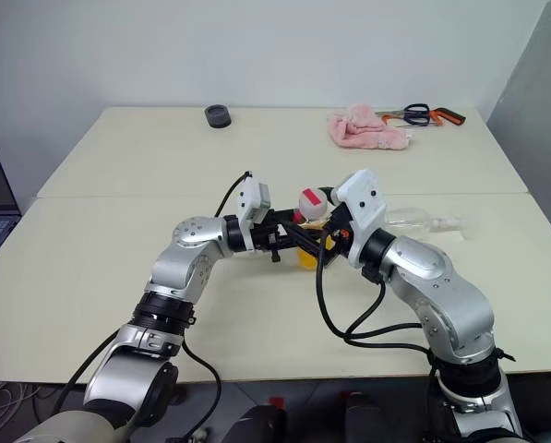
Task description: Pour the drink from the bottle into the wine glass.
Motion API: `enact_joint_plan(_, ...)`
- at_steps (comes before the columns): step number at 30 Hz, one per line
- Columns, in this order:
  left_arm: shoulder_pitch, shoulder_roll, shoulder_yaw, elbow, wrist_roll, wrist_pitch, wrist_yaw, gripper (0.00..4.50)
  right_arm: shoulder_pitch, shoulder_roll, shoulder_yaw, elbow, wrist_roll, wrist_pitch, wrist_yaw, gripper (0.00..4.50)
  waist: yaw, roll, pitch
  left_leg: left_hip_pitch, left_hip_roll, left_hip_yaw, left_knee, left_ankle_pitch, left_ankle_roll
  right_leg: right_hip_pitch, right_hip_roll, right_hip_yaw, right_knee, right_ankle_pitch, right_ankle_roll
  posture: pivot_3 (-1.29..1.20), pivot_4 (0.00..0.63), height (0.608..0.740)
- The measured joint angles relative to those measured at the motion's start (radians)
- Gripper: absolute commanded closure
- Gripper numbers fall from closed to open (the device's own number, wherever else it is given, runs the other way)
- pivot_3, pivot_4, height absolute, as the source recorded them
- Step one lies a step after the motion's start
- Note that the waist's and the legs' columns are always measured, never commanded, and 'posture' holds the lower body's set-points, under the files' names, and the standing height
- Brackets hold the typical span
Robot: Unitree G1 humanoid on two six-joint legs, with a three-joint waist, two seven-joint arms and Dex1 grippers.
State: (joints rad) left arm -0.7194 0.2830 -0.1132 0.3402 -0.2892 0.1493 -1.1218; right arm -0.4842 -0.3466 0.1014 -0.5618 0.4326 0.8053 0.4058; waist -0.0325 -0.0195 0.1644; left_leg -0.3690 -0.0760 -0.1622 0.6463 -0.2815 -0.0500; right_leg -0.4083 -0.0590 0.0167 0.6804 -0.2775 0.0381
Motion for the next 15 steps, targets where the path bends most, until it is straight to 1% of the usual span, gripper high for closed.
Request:
enact_joint_plan(5, 0.000, -0.003, 0.000, 0.000, -0.001, 0.000, 0.002, 2.83, 0.002, 0.017, -0.032, 0.026, 0.022, 0.003, -0.011, 0.00, 0.000, 0.000, 0.000, 0.000, 0.000, 0.000, 0.000, 0.000, 0.000, 0.000, 0.000, 0.000, 0.000, 0.000, 0.000, 0.00, 0.150, 0.740)
enact_joint_plan(10, 0.005, -0.003, 0.000, -0.001, -0.002, 0.000, 0.010, 2.83, 0.019, 0.007, -0.069, 0.024, 0.055, 0.014, -0.009, 0.00, 0.000, 0.000, 0.000, 0.000, 0.000, 0.000, 0.000, 0.000, 0.000, 0.000, 0.000, 0.000, 0.000, 0.000, 0.000, 0.00, 0.150, 0.740)
enact_joint_plan(15, 0.007, 0.000, 0.000, -0.012, -0.002, 0.001, 0.015, 2.83, 0.026, -0.053, -0.081, -0.010, 0.060, 0.014, 0.008, 0.00, 0.000, 0.000, 0.000, 0.000, 0.000, 0.000, 0.000, 0.000, 0.000, 0.000, 0.000, 0.000, 0.000, 0.000, 0.000, 0.00, 0.150, 0.740)
